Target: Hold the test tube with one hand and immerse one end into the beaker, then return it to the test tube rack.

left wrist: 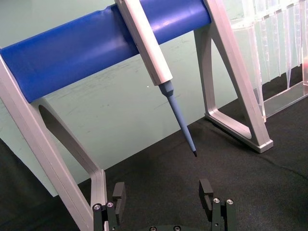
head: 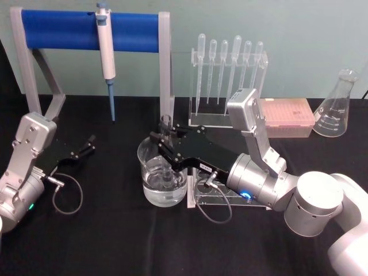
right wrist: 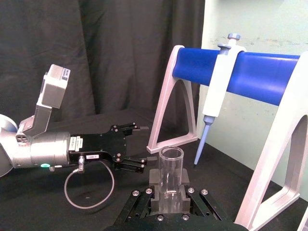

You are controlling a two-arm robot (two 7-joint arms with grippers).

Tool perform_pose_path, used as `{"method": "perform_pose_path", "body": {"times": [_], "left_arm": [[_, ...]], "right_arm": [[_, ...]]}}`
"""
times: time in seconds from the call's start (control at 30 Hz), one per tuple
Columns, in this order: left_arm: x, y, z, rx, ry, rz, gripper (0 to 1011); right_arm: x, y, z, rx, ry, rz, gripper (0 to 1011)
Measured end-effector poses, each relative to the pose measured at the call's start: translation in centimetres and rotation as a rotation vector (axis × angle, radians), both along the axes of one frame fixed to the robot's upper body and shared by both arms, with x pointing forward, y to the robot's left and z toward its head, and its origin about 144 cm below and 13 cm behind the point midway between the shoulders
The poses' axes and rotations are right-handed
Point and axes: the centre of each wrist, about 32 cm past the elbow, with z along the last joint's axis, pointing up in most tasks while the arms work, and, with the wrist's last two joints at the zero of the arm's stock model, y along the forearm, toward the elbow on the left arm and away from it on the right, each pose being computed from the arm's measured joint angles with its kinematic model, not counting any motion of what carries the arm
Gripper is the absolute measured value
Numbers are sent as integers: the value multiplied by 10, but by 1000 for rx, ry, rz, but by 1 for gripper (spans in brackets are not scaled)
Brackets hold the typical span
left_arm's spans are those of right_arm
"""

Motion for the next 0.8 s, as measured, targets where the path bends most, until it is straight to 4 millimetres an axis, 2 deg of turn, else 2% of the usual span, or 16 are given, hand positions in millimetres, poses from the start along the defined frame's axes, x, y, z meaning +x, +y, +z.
{"method": "perform_pose_path", "body": {"times": [0.8], "left_arm": [[0, 0, 0, 0, 0, 0, 1000]], "right_arm": [[0, 0, 0, 0, 0, 0, 228]]}}
